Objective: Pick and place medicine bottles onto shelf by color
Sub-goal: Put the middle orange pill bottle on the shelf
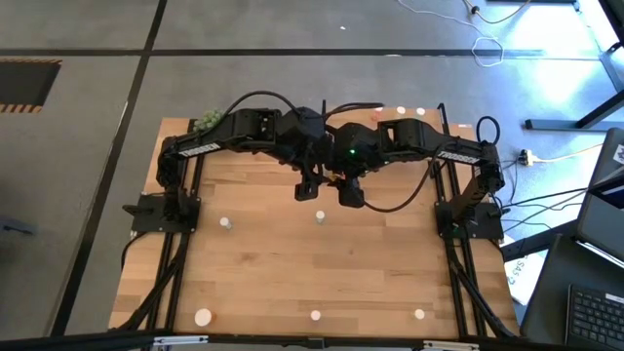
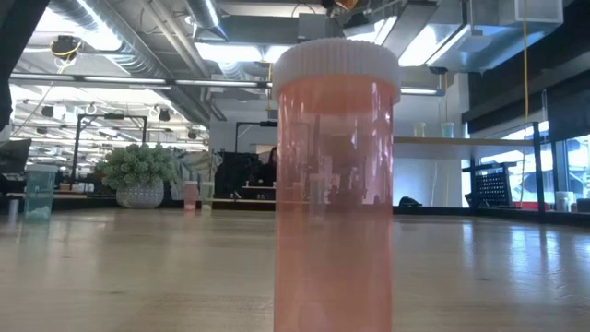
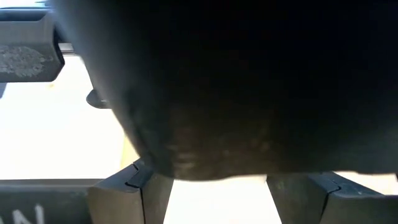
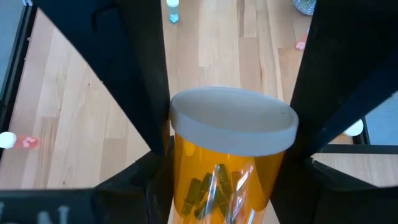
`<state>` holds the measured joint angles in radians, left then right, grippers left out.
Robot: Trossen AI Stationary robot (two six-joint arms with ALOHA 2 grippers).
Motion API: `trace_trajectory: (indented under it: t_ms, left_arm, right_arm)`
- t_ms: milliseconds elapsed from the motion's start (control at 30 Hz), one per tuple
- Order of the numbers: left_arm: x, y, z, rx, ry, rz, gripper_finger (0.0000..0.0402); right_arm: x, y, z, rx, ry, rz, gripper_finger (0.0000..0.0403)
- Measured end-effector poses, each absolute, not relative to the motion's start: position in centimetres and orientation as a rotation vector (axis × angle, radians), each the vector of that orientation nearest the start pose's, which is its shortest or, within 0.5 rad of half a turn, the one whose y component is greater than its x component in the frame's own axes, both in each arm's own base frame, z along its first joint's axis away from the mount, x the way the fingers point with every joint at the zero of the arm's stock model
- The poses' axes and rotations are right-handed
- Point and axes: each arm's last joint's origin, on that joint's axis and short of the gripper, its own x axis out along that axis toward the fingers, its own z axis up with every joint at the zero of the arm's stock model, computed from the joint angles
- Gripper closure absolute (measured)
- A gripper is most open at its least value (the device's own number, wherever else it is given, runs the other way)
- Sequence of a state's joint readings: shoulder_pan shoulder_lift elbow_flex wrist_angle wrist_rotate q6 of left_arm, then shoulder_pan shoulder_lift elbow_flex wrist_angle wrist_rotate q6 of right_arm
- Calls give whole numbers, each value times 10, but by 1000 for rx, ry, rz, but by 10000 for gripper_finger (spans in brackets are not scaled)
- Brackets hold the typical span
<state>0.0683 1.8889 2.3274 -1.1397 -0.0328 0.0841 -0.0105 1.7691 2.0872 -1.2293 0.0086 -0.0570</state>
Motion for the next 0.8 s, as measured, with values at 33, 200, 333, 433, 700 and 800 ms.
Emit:
trace_trajectory:
  t_ms: [33, 200, 333, 433, 700, 800]
  left_arm:
    - [372, 26, 450, 69, 705, 68, 179]
    - [372, 26, 450, 101, 709, 56, 179]
    - [371, 24, 449, 119, 720, 47, 179]
    - [370, 25, 448, 143, 736, 39, 179]
    - [370, 26, 448, 161, 740, 72, 179]
    - [370, 26, 449, 184, 737, 75, 179]
  right_arm:
    - [345, -4, 420, -52, 911, 9, 191]
    - [345, -4, 419, -53, 912, 10, 191]
    - [345, -3, 419, -59, 912, 12, 191]
    - [345, -3, 419, -63, 912, 12, 191]
    - [345, -4, 419, -71, 913, 8, 191]
    - [345, -4, 419, -55, 913, 8, 191]
